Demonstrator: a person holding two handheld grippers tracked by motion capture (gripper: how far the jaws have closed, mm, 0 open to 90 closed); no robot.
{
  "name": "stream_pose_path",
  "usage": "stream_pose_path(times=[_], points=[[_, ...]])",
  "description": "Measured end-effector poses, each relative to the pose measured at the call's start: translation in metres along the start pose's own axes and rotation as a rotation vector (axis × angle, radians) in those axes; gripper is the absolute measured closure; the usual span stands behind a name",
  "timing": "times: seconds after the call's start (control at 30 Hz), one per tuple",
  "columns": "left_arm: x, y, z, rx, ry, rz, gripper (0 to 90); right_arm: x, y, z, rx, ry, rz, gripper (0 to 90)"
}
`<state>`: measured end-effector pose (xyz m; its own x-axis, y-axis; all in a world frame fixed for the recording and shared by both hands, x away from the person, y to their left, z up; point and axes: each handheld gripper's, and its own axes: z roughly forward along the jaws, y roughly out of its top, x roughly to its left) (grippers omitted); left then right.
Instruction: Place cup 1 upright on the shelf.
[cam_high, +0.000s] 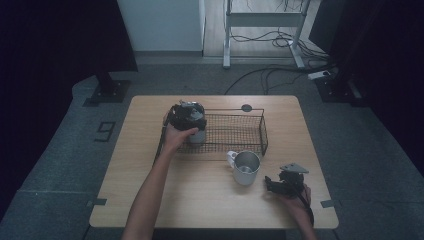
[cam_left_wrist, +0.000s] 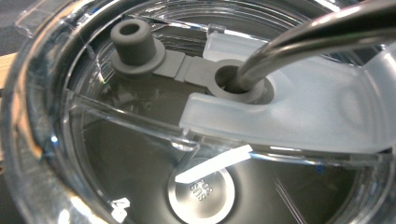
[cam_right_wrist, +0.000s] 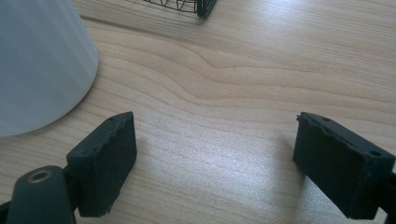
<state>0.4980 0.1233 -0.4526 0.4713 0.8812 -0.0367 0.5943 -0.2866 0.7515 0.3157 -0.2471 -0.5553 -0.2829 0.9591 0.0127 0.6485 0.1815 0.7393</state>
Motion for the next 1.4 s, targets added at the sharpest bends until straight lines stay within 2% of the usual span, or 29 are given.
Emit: stream_pose_path(times=[0.23, 0.43, 0.67, 0.83, 1.03, 1.3, 1.4], points=[[-0.003, -0.005, -0.001, -0.007, -0.007, 0.028, 3.6, 0.0, 0.0, 0.0, 0.0, 0.0, 0.0, 13.0], [-0.004, -0.007, -0.001, -0.019, 0.004, 0.016, 3.0, 0.0, 0.0, 0.0, 0.0, 0.0, 0.0, 13.0], [-0.003, -0.01, -0.003, -0.028, -0.004, -0.004, 0.0, 0.0, 0.0, 0.0, 0.0, 0.0, 0.0, 13.0], [-0.002, -0.011, -0.013, -0.069, -0.023, -0.003, 0.0, 0.0, 0.0, 0.0, 0.0, 0.0, 0.0, 13.0], [0.0, -0.014, -0.023, -0.086, -0.033, -0.008, 0.0, 0.0, 0.0, 0.0, 0.0, -0.001, 0.0, 13.0], [0.001, -0.016, -0.04, -0.104, -0.038, 0.011, 0.0, 0.0, 0.0, 0.0, 0.0, -0.001, 0.001, 13.0], [0.003, -0.024, -0.05, -0.106, -0.034, 0.019, 0.0, 0.0, 0.0, 0.0, 0.0, -0.001, 0.001, 13.0]])
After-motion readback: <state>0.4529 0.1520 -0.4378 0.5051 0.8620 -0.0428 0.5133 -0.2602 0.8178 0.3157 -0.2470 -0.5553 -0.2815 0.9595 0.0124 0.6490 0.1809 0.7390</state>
